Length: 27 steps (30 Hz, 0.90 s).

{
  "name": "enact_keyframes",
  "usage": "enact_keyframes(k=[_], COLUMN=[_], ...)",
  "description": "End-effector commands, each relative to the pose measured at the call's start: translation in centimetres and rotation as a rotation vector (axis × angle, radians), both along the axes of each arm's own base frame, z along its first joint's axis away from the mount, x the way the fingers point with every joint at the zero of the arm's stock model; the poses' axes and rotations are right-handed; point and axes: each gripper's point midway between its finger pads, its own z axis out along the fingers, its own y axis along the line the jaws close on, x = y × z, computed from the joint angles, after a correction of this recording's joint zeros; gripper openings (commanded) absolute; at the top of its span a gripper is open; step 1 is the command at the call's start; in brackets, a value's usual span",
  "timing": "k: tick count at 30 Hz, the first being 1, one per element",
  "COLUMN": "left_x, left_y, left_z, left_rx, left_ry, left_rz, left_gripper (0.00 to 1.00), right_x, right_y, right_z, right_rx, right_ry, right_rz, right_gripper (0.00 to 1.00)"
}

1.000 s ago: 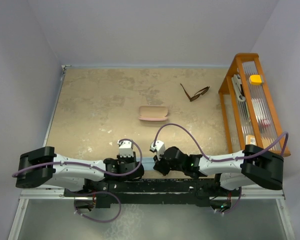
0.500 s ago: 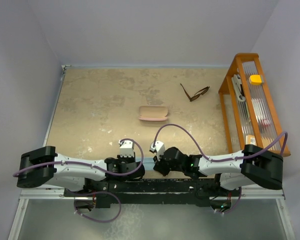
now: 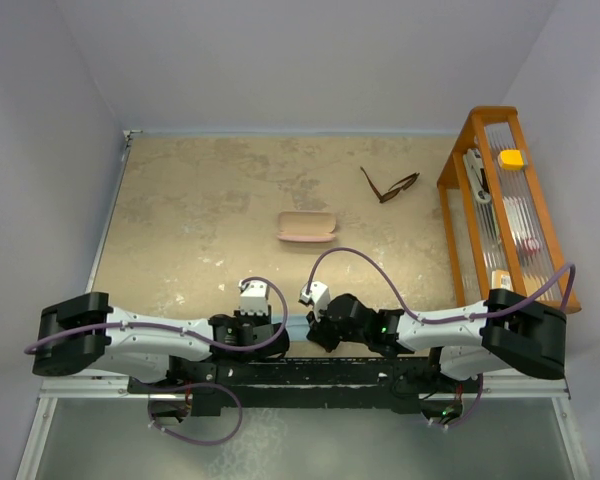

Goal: Organize the sunglasses
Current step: Fold the glasses cleaning cloth at the center of the board.

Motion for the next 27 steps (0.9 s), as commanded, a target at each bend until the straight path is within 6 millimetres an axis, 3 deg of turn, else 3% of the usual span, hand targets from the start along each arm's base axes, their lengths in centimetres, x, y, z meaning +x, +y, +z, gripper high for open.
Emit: enact_keyframes(k=[1, 6, 13, 24, 27], left_x=[-0.7, -0.6, -0.5, 0.6, 0.6], left_y=[1.3, 2.2, 1.4, 0.7, 0.4], left_z=[0.1, 0.3, 0.0, 3.5, 3.5], left_rx=[0.059, 0.081, 0.098, -0.038, -0.049], left_ry=[0.031, 0.025, 0.024, -0.047, -0.045], left_rz=[-0.033, -0.024, -0.039, 0.006, 0.002], left_gripper=[0.24, 0.25, 0.25, 0.25, 0.25], right_x=[0.0, 0.0, 0.0, 0.0, 0.0], right_y=[1.1, 1.2, 1.1, 1.1, 1.2], right_z=[1.6, 1.6, 1.5, 1.5, 1.4], right_rx=[0.053, 0.055, 0.051, 0.051, 0.05], right_ry=[-0.009, -0.01, -0.008, -0.006, -0.005], right_rz=[0.008, 0.01, 0.008, 0.01, 0.011], right_gripper=[0.0, 0.0, 0.0, 0.0, 0.0])
